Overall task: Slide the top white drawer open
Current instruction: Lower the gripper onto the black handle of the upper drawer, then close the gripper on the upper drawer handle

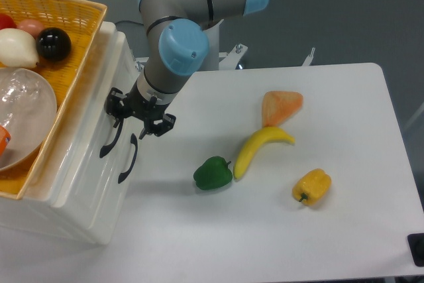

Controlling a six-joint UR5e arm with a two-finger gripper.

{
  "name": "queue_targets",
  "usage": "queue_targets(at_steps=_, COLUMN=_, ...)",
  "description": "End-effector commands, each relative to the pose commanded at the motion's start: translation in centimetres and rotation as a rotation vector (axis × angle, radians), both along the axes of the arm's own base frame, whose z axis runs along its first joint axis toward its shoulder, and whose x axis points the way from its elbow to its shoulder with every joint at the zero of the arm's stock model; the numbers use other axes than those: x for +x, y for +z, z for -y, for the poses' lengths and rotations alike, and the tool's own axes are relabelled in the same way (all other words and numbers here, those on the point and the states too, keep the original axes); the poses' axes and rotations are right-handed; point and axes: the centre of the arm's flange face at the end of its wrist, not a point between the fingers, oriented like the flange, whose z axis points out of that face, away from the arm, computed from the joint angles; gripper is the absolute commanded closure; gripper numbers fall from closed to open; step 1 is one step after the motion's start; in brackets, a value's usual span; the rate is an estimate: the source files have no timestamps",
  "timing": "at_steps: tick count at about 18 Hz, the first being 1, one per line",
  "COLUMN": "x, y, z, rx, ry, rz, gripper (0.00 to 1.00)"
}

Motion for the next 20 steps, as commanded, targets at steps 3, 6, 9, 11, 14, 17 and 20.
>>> queue_targets(at_steps=3, x=-0.02, y=0.07, z=-0.02, rx=0.001, ry=0.0, rz=-0.001, gripper=0.37)
queue_targets(at_steps=6, x=0.0, y=0.16, z=0.0, rx=0.002, ry=0.0, rz=-0.002, gripper=0.37)
queue_targets(at_steps=9, x=-0.02, y=0.23, z=-0.02, rx=0.003, ry=0.0, rz=-0.003, gripper=0.4)
queue_targets(at_steps=11, x=-0.02, y=0.23, z=-0.02, rx=0.003, ry=0.0, rz=-0.003, gripper=0.45)
queue_targets(at_steps=14, x=-0.06, y=0.35, z=-0.09, rx=0.009, ry=0.0, rz=-0.006, gripper=0.48)
queue_targets(at_steps=17, x=-0.12, y=0.43, z=-0.15, rx=0.013, ry=0.006, rz=-0.011, gripper=0.52)
queue_targets(at_steps=20, x=-0.12, y=0.43, z=-0.15, rx=0.014, ry=0.004, rz=-0.011, gripper=0.55)
